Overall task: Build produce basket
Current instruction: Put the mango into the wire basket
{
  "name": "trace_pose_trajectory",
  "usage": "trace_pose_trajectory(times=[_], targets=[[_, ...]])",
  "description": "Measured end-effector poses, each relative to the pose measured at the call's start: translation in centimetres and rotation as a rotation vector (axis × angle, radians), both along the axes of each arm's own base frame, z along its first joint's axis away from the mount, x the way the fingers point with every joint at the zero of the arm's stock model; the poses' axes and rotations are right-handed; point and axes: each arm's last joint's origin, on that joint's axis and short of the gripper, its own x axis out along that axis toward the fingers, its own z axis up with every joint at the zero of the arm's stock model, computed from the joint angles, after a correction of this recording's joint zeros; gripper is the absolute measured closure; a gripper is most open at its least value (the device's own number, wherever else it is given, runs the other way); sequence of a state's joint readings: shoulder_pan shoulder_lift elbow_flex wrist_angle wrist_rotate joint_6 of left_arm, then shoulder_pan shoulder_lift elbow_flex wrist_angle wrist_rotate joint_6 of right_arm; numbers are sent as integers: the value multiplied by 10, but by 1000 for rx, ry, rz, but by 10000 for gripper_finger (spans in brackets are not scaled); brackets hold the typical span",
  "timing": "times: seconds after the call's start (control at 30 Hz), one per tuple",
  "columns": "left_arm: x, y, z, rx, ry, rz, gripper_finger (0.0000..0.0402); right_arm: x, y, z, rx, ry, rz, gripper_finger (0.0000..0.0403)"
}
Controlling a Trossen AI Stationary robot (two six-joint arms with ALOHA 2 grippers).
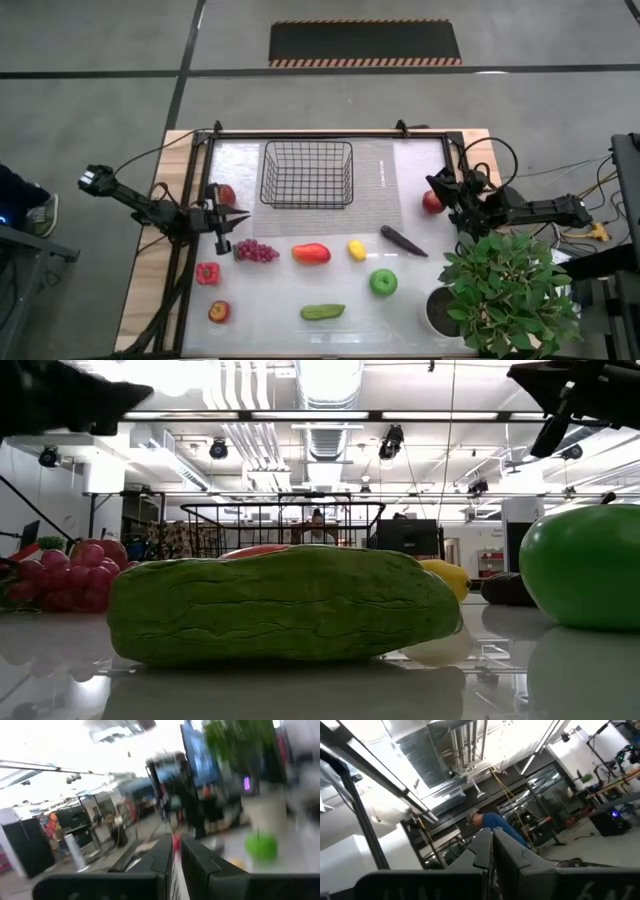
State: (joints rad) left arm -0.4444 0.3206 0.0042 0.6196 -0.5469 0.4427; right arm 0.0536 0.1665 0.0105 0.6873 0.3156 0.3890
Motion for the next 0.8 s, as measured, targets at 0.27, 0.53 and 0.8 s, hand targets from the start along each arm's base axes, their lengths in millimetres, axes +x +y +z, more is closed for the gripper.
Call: trace_pose_trajectory(times=[0.27, 0.53, 0.8], targets=[[-8, -8, 19, 23, -241, -383, 382, 0, 0, 0, -243, 78, -139, 394], [-12, -9, 35, 27, -329, -450, 382, 12, 2, -16, -371, 277, -107, 394], [-8, -10, 46, 13, -329, -436, 382, 22, -3, -26, -325, 434, -274, 394]])
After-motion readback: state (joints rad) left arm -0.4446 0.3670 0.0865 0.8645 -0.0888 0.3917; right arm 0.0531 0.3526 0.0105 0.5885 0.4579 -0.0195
